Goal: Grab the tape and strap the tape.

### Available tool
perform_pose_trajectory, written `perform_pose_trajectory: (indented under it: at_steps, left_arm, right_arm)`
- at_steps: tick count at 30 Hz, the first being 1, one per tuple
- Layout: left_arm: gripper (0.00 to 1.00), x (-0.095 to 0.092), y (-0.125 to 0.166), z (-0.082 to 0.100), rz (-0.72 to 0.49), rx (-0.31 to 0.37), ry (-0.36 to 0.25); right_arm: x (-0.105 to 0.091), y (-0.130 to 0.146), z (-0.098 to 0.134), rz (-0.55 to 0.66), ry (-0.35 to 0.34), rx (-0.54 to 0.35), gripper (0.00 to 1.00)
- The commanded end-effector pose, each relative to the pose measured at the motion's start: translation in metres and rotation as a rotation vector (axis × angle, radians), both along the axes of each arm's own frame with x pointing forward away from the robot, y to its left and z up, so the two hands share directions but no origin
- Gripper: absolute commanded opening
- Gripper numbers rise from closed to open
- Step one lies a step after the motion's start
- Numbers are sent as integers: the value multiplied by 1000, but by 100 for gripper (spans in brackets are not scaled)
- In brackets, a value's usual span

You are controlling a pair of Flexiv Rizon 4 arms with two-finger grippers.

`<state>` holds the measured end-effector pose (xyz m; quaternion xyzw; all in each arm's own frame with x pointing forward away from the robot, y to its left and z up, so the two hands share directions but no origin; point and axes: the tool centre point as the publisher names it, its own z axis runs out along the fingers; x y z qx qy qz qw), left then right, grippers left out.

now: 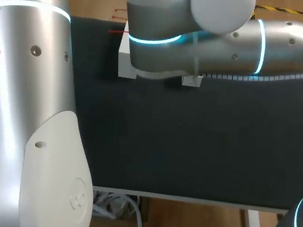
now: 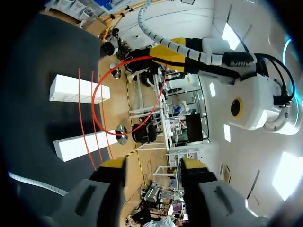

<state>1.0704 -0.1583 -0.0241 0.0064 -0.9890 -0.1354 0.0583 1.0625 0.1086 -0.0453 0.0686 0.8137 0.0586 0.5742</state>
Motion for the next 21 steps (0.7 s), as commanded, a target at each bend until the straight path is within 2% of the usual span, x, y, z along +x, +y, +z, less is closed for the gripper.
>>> perform_pose_trajectory:
  at_steps: [1,15,17,21]
  left_arm:
    - [0,7,-6,3,110,15,393]
    - [0,7,-6,3,110,15,393]
    - [0,5,-6,5,101,-18,343]
    - [0,-2,4,1,146,-10,343]
  right_arm:
    - [4,-5,5,63,-3,2,100]
    - [4,-4,6,74,-10,15,100]
    - [4,-4,6,74,-10,15,100]
    - [4,-4,6,74,-10,15,100]
